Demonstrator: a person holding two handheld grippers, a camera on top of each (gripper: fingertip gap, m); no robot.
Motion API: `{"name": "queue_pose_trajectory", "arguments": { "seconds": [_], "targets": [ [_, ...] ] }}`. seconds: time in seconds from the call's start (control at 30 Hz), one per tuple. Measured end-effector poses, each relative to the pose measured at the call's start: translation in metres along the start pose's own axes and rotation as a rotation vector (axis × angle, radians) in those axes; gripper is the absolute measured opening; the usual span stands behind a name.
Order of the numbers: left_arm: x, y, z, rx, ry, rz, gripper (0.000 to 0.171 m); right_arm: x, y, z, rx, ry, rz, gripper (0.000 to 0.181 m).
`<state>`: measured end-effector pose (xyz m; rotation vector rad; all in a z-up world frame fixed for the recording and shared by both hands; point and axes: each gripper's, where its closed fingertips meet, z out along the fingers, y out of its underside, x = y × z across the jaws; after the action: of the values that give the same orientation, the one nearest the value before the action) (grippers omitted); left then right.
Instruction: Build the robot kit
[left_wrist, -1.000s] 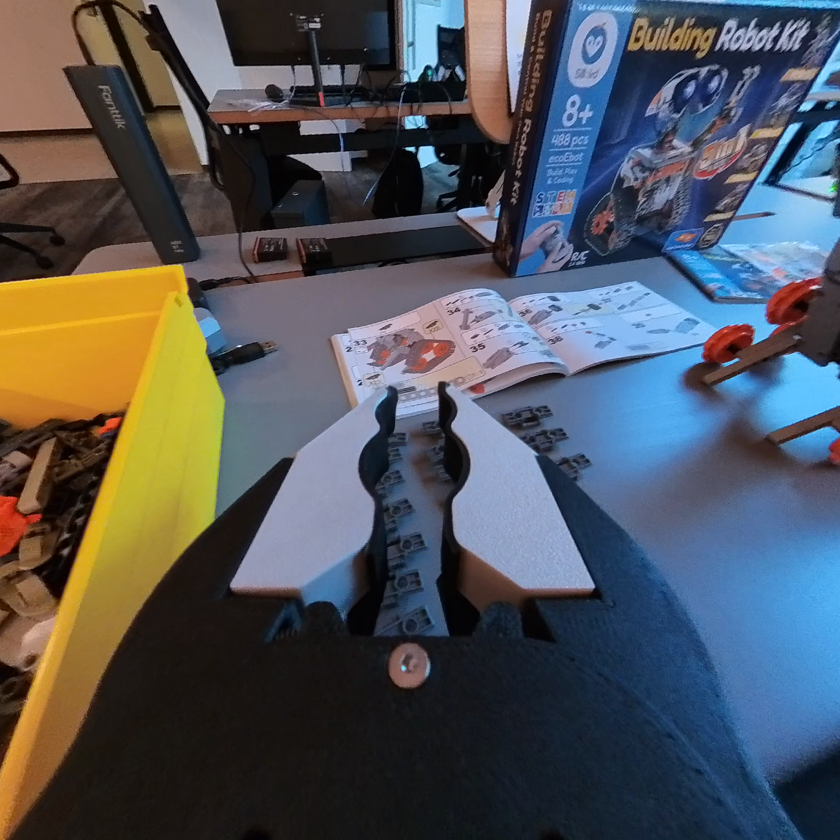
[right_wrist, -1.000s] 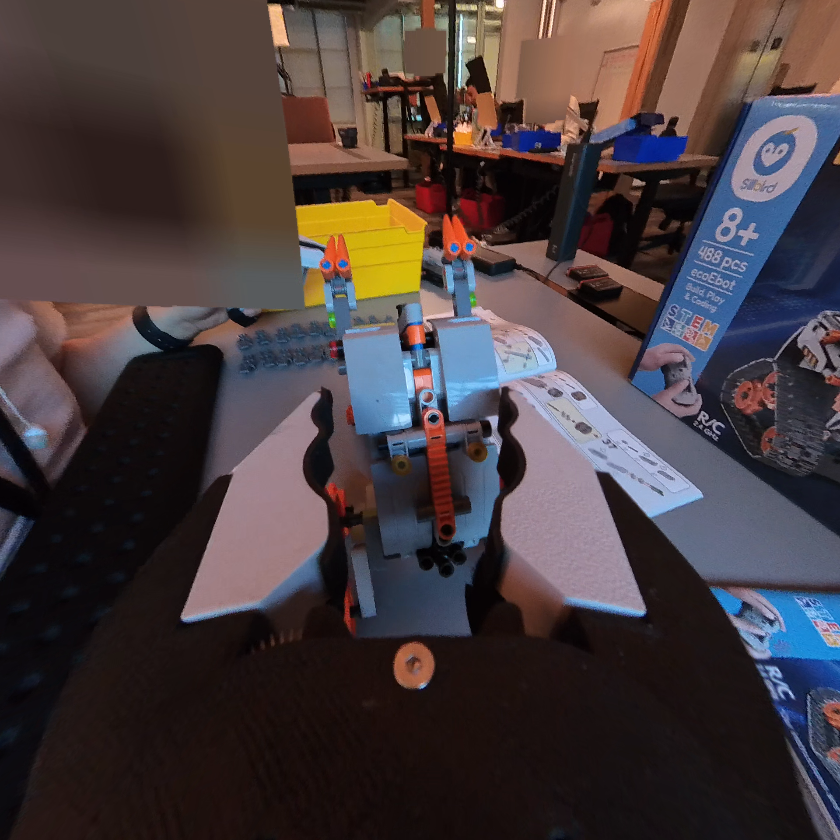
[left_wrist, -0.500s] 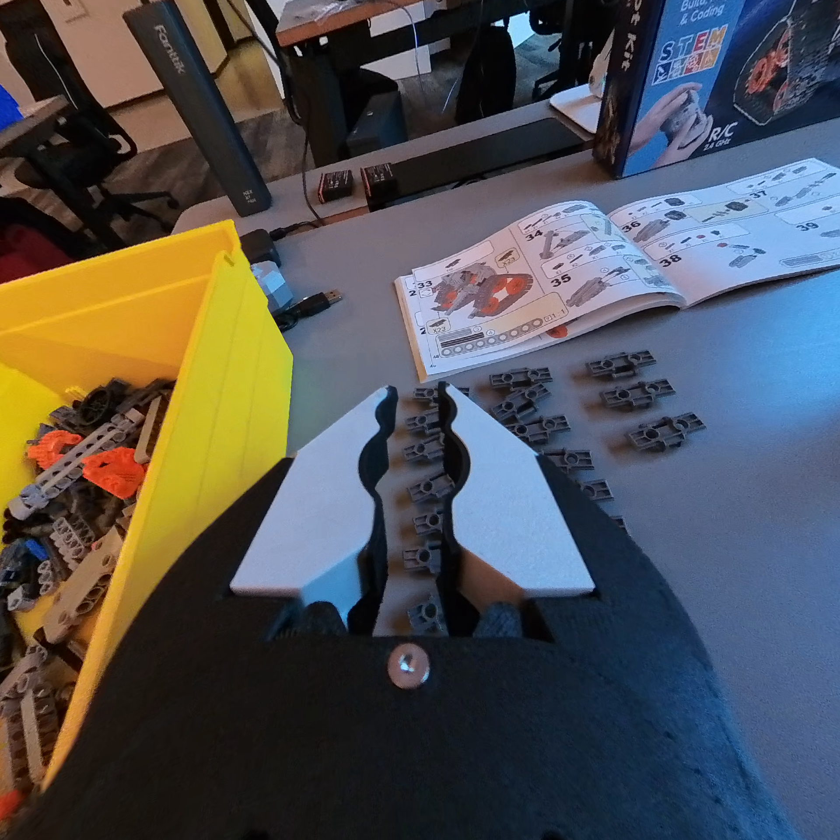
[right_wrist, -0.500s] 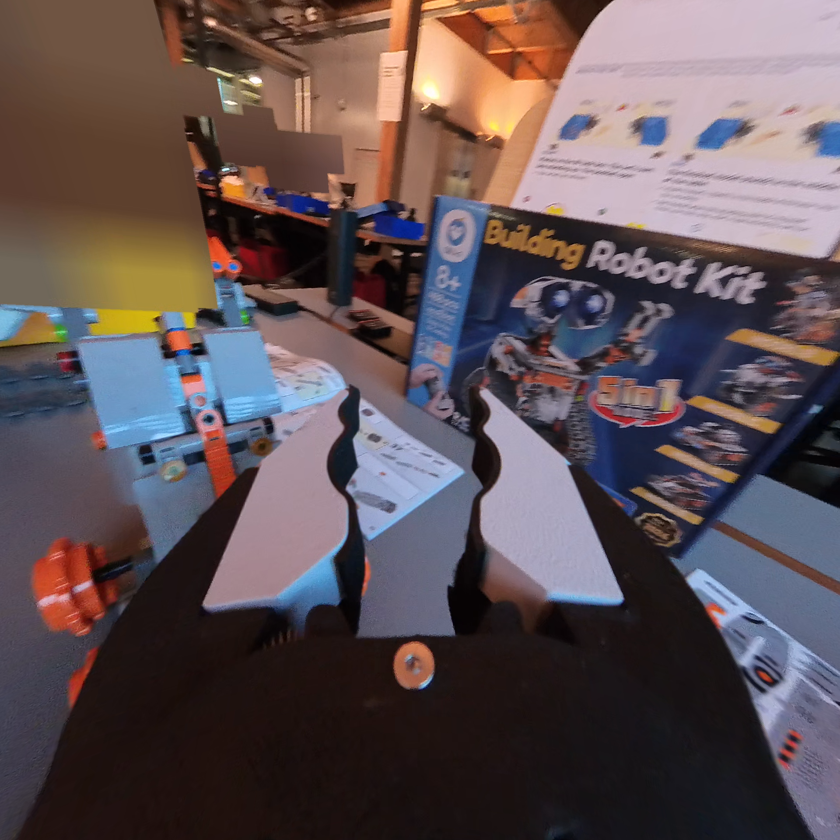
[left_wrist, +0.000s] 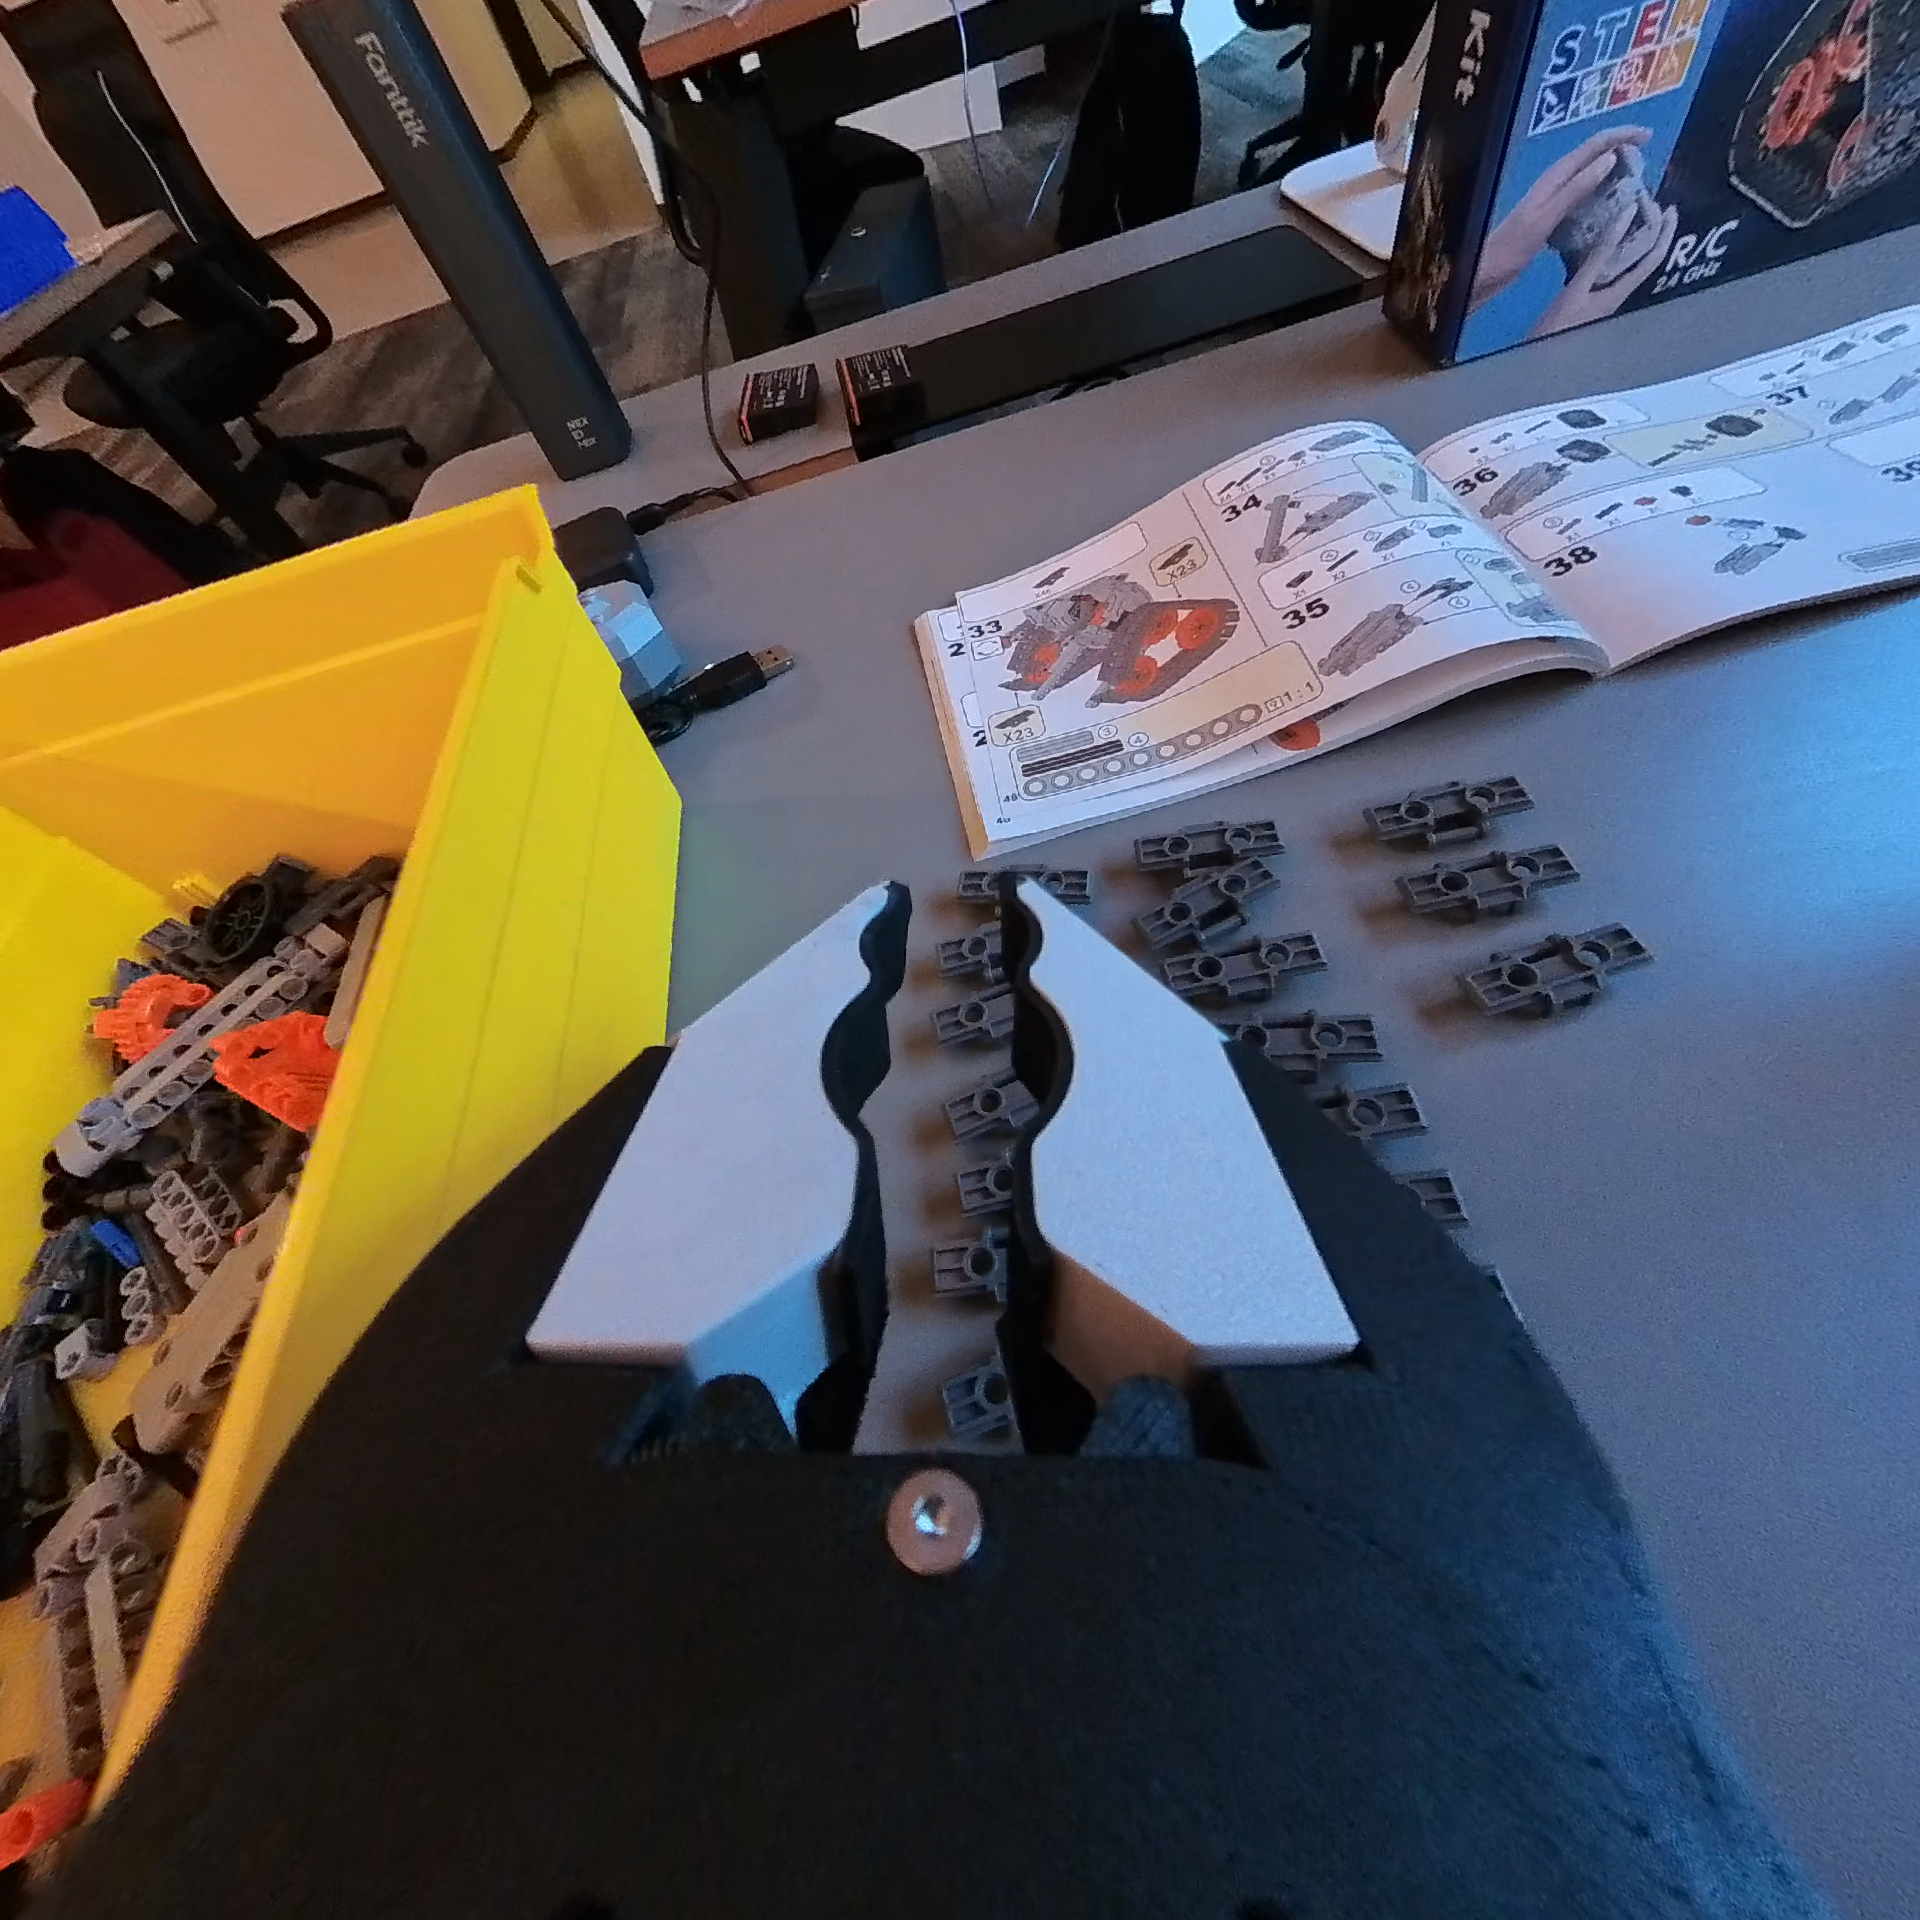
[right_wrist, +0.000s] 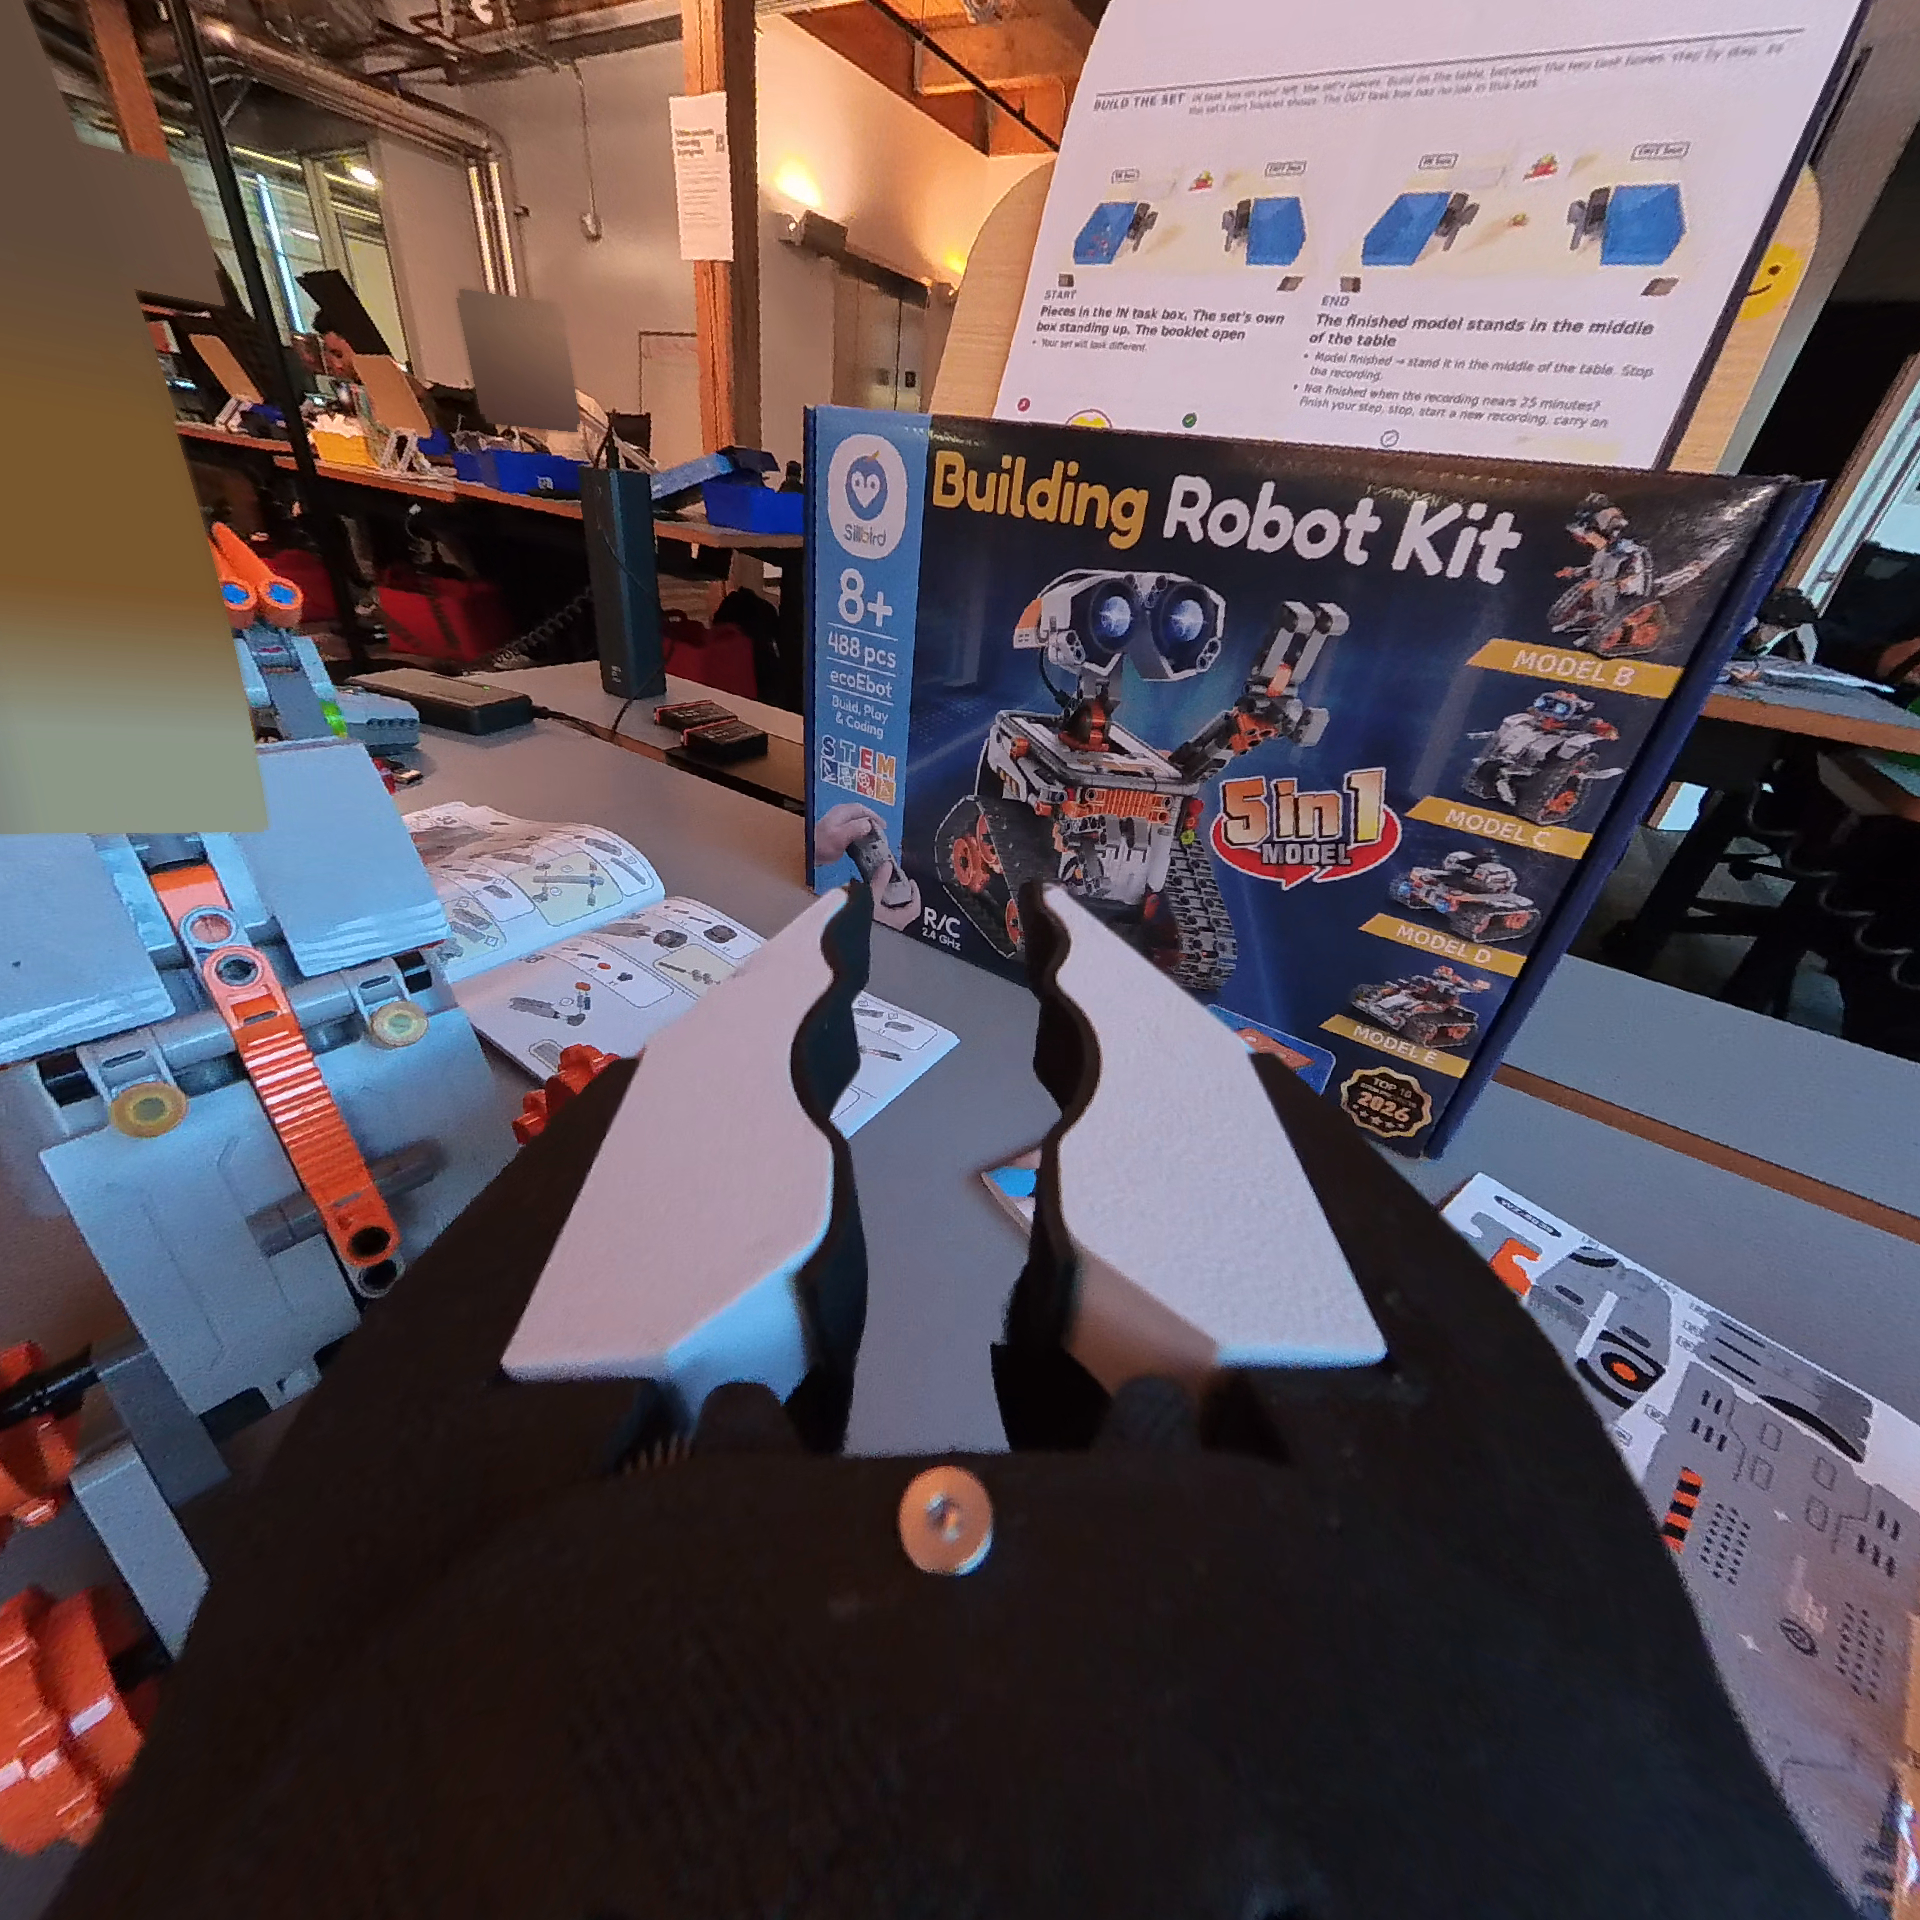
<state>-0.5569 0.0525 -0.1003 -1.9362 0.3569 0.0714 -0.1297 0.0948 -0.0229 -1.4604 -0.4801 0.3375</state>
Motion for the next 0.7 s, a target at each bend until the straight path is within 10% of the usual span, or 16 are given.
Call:
{"name": "queue_pose_trajectory", "arguments": {
  "seconds": [0.7],
  "targets": [
    [0.0027, 0.0006, 0.0003, 0.0, 0.027, -0.026, 0.016, -0.0043, 0.0105, 0.0044, -0.051, -0.013, -0.027, 0.022]
  ]
}}
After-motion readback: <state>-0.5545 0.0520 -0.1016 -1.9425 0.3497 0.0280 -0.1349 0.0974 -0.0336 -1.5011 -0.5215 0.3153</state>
